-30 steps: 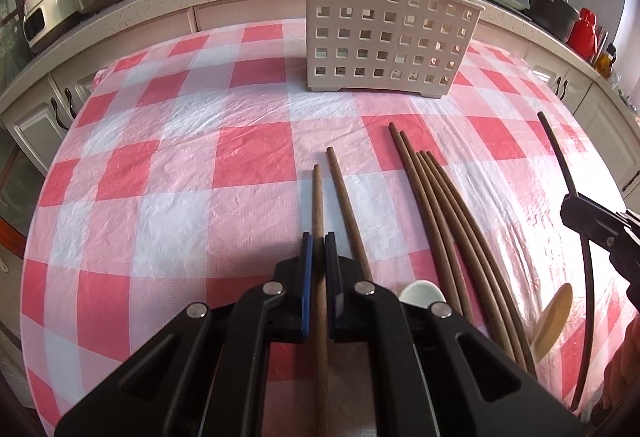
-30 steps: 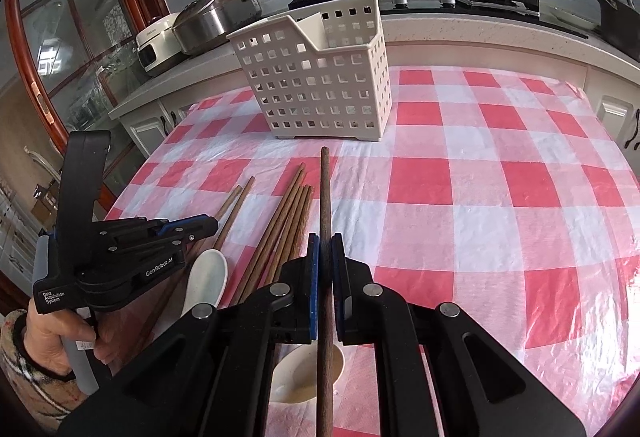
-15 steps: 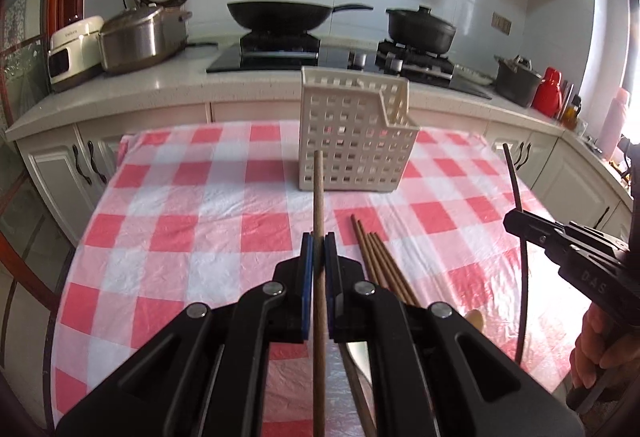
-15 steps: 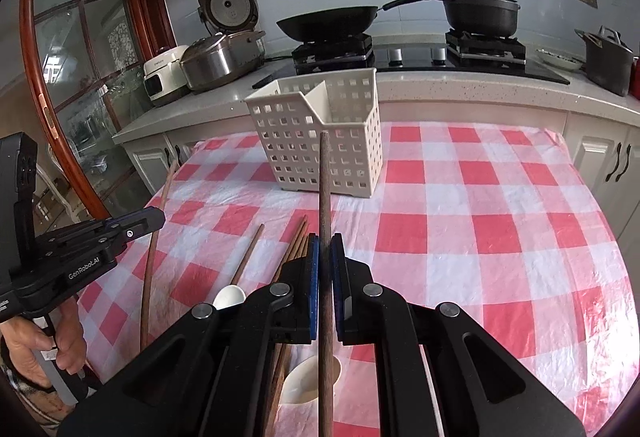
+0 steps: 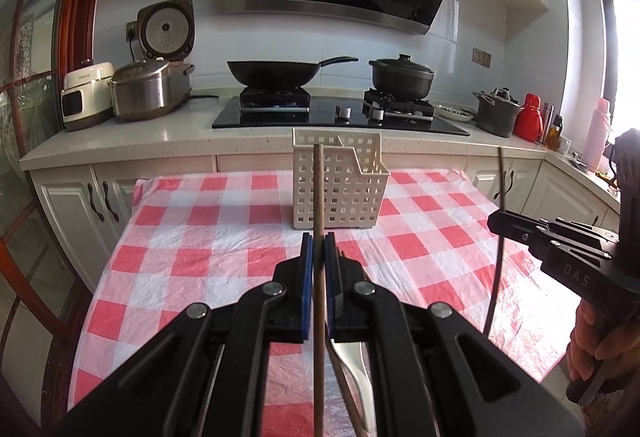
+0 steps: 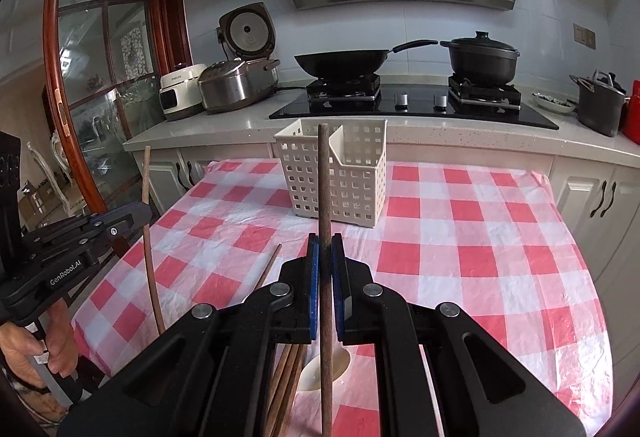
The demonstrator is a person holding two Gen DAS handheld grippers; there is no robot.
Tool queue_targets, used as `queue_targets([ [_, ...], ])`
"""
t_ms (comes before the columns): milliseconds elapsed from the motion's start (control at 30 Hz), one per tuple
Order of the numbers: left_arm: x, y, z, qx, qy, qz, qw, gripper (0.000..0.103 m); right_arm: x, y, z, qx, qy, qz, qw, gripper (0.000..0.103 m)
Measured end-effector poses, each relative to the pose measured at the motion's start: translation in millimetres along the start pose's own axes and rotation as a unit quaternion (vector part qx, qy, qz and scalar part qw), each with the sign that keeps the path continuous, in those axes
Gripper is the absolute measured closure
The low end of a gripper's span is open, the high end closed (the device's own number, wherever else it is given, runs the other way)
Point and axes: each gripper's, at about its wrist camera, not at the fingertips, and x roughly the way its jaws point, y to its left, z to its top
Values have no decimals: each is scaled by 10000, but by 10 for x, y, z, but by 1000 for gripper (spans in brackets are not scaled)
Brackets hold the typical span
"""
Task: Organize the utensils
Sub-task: 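Lift both held chopsticks and carry them over the white plastic basket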
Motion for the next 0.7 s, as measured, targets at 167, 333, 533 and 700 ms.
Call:
queue_targets([
  [167, -154, -61, 17, 130, -197, 106, 9997, 97, -99, 48, -7, -94, -69, -21, 9999, 94],
  [333, -236, -114, 8, 254, -290, 158, 9991, 97, -233, 77, 0, -194, -299, -108, 9993, 94],
  [533, -242, -100, 28, 219, -328, 144, 9991, 97, -269, 46, 19, -196, -358, -153, 9990, 94],
  [700, -186, -92, 108, 243, -369, 154, 9989, 97, -243, 86, 100, -293, -439, -204, 9984, 94],
])
